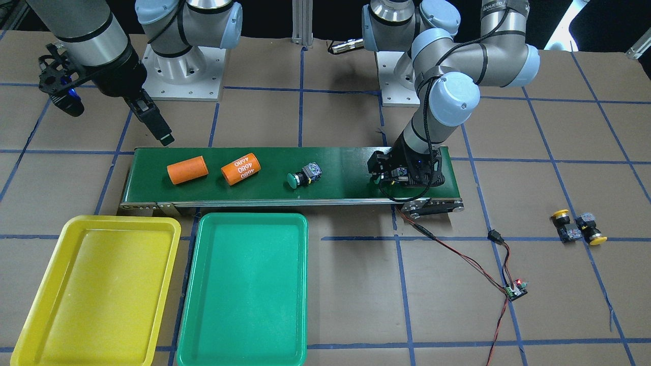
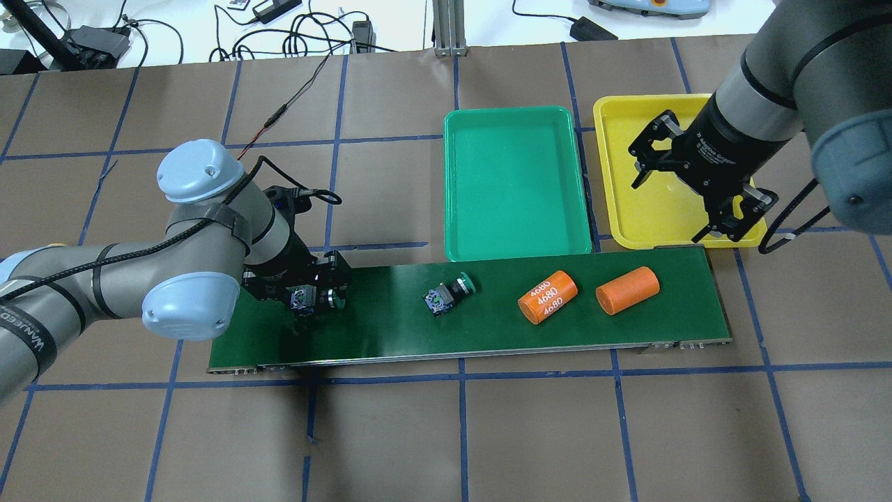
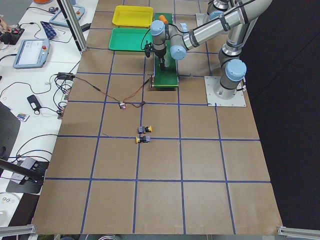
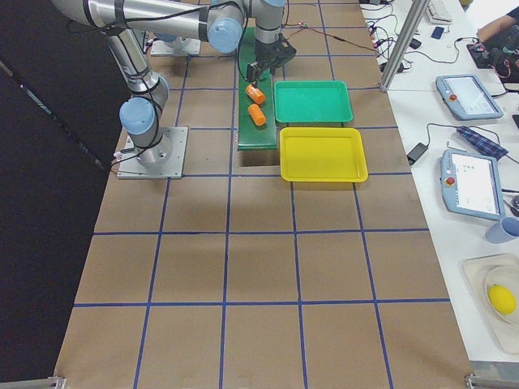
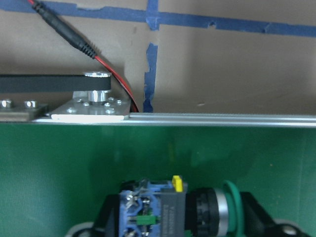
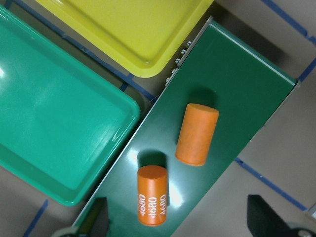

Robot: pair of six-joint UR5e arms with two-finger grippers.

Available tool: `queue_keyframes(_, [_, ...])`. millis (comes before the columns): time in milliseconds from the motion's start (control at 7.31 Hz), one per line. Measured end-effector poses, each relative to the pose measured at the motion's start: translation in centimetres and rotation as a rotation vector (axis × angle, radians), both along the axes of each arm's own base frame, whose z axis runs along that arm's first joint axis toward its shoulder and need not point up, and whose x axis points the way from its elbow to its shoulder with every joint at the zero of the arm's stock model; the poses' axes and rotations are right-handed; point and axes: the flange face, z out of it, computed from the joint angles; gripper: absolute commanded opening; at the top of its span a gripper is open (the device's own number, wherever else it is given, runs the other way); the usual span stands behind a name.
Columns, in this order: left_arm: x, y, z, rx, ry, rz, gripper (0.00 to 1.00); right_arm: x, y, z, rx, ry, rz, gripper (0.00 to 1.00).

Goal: Sort buttons by color to trays
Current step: 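Grasp green button with right gripper while left gripper grasps yellow button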

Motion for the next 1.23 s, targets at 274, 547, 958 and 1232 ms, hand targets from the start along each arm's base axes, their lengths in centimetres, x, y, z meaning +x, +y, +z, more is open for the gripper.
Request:
queue_keyframes(274, [0.2, 0.0, 2.4, -0.052, -0.006, 0.001, 1.00, 0.7, 0.0, -0.3, 0.005, -0.048, -0.079, 1.00])
queue_keyframes(547, [3.4, -1.7, 5.6, -0.069, -0.033, -0.091, 1.00, 1.8, -0.1, -1.6, 0.036, -0.043, -0.088, 1.00])
queue_keyframes(958, [19.4, -5.4, 6.0, -0.088, -0.057, -0.445, 1.00, 5.0, 0.3, -2.9, 0.069, -0.013, -0.100, 1.00])
queue_keyframes(1232, [26.9, -7.3, 4.6, -0.118, -0.059, -0.748, 1.00, 6.3, 0.9, -4.1, 0.093, -0.007, -0.092, 1.00])
